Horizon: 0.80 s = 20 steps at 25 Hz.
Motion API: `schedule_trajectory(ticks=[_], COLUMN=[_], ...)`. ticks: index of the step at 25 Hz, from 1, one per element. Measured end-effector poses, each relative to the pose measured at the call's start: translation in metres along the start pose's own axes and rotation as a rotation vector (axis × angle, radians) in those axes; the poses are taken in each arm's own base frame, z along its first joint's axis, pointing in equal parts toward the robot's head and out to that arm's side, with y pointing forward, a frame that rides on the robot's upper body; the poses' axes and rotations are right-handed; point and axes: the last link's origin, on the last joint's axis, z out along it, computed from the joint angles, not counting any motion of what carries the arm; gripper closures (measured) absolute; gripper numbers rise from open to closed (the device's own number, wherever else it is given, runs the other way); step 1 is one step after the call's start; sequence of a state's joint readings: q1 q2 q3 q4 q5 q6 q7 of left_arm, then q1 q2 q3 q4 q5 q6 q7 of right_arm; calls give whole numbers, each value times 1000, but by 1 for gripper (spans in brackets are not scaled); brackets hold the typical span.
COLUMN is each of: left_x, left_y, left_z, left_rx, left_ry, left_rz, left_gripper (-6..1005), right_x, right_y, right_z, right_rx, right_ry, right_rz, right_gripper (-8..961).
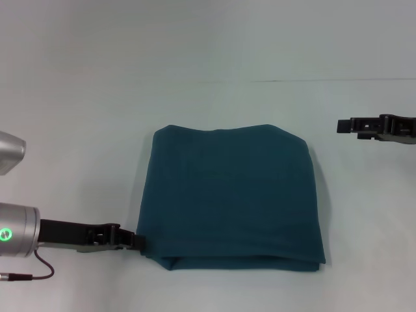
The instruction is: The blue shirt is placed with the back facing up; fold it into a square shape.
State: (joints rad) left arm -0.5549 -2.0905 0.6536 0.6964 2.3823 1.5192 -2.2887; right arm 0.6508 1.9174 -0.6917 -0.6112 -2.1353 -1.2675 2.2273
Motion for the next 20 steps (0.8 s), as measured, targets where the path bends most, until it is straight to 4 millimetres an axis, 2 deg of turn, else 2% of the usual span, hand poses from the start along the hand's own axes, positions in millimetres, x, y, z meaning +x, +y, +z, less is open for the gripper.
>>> schedule_trajectory(ticks=[9, 20], left_x=[6, -3], left_y=[2, 4], left_z=[0, -1], left_rx=[2, -6], left_ry=[1, -75], left_rz=[16, 21], left_gripper=[934, 934], right_x=[0, 1], right_y=[0, -1], right_z=[0, -1], right_rx=[0, 3], right_ry=[0, -5], right_rz=[1, 5], right_gripper=[193, 194])
